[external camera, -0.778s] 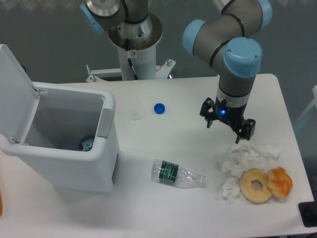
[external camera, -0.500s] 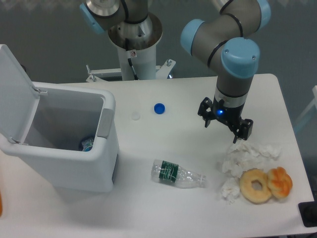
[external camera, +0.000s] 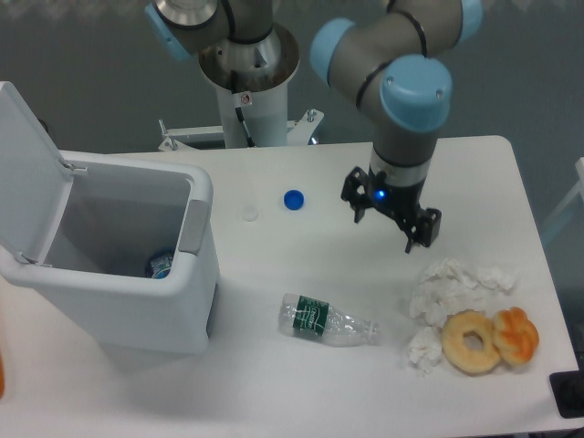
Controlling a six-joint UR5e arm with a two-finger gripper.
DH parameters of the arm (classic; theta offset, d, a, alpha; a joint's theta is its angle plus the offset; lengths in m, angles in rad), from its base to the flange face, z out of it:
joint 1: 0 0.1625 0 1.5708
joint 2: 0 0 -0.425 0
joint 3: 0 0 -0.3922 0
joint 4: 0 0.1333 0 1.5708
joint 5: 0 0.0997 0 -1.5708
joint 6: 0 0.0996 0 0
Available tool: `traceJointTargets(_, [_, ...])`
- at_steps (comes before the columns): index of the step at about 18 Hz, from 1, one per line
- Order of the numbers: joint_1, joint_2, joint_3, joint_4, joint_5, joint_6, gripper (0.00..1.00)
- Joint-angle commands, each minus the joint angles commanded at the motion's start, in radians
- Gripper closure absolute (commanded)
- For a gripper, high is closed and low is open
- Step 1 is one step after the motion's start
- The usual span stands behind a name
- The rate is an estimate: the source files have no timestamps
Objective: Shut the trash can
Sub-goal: 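Move the open gripper up and over toward the raised trash can lid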
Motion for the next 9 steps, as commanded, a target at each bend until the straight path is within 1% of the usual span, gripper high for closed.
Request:
traceJointTargets(1, [-0.005, 0.037, -0.005, -0.022, -0.012, 0.000, 0.00])
traceJointTargets(3, [-0.023, 0.094, -0.012, -0.045, -0.060, -0.018, 0.00])
traceJointTargets(5, [-0.035, 0.146, -0.014, -0.071, -0.127, -0.121, 0.00])
traceJointTargets(7, [-0.035, 0.174, -0.026, -0.072, -0.211, -0.236, 0.00])
traceJointTargets(9, [-0.043, 0.206, -0.031, -0.077, -0.258, -0.273, 0.00])
